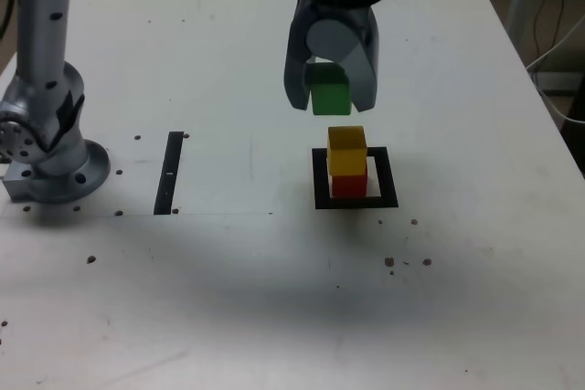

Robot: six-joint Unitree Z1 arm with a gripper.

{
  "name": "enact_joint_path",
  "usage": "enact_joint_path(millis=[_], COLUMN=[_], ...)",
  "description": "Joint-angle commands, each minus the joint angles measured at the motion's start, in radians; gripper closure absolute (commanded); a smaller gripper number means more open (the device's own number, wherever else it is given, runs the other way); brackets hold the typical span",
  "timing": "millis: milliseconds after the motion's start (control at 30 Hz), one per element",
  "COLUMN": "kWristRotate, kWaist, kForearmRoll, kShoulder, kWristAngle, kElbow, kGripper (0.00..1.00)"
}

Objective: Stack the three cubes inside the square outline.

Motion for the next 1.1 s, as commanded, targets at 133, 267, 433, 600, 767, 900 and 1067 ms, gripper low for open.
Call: enact_joint_path(millis=[133, 267, 433, 600, 767, 900, 1067], kWristRotate=[-0.039, -0.051, -0.052, -0.052, -0.052, -0.050, -0.046], kWaist=[-0.035, -0.046, -0.047, -0.047, -0.047, -0.047, -0.047], kForearmRoll=[0.005, 0.004, 0.004, 0.003, 0.000, -0.003, -0.006], kShoulder=[0.018, 0.037, 0.057, 0.072, 0.082, 0.090, 0.096], kWristAngle=[0.027, 0.032, 0.023, 0.023, 0.021, 0.020, 0.020], kElbow=[-0.019, -0.020, -0.023, -0.025, -0.022, -0.022, -0.023], kGripper=[0.74, 0.74, 0.74, 0.72, 0.69, 0.68, 0.62])
